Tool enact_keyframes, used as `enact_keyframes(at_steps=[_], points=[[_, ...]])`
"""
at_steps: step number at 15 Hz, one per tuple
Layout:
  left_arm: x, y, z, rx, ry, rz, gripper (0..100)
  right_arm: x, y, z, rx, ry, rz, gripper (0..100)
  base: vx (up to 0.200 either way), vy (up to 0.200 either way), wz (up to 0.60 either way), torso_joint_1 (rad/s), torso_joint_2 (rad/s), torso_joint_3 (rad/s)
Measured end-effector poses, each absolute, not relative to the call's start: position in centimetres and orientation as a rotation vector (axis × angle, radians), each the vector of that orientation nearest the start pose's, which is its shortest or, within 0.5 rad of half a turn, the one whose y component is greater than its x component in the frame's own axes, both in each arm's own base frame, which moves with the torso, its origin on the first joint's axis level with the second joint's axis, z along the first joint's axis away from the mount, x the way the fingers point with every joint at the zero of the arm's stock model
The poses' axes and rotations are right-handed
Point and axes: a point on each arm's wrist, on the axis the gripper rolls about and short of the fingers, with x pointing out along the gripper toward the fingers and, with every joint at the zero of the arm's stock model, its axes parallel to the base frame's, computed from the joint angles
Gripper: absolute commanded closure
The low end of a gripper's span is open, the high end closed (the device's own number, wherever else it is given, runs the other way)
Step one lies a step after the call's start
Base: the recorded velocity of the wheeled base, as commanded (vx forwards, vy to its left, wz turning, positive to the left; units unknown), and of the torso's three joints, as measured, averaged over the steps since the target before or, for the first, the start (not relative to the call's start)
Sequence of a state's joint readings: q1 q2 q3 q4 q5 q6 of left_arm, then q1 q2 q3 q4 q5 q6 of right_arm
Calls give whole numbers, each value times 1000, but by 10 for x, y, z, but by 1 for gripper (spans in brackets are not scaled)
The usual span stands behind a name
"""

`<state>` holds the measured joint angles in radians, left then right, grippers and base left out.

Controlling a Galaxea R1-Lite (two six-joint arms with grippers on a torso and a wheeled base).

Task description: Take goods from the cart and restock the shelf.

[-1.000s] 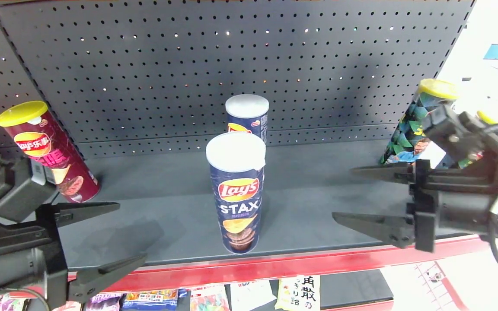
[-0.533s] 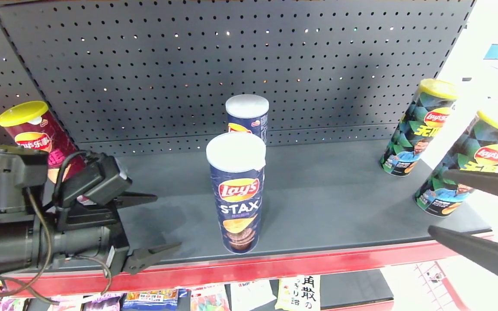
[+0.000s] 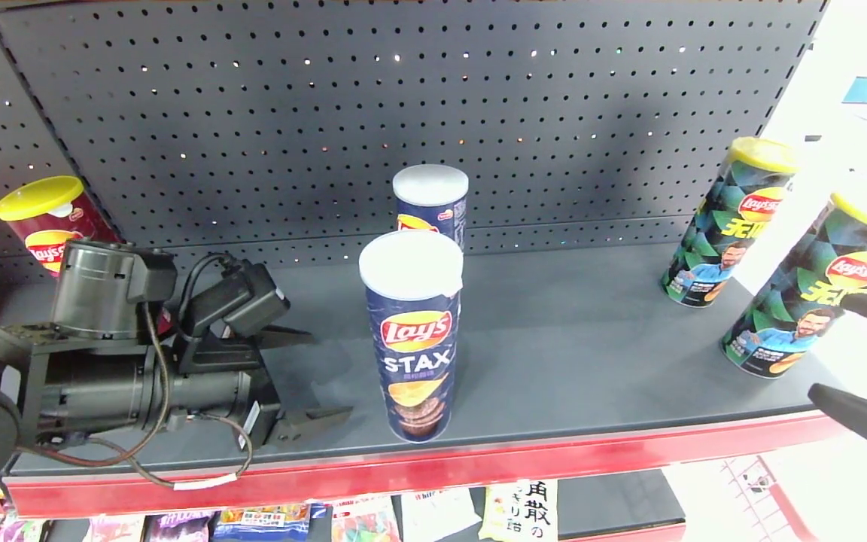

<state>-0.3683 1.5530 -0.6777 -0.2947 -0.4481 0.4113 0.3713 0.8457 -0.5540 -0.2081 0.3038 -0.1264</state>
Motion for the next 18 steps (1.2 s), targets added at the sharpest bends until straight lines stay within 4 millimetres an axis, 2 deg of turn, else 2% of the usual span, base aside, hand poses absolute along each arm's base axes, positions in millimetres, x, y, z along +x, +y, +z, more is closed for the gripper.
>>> enact_keyframes(at_steps=[6,18], points=[[237,-112,150,354,436,-931,0,81,38,239,-124,34,670,0,0,0,0,0,0,0],[249,-126,152,359,418,-957,0,81,38,241,-124,29,668,0,0,0,0,0,0,0]])
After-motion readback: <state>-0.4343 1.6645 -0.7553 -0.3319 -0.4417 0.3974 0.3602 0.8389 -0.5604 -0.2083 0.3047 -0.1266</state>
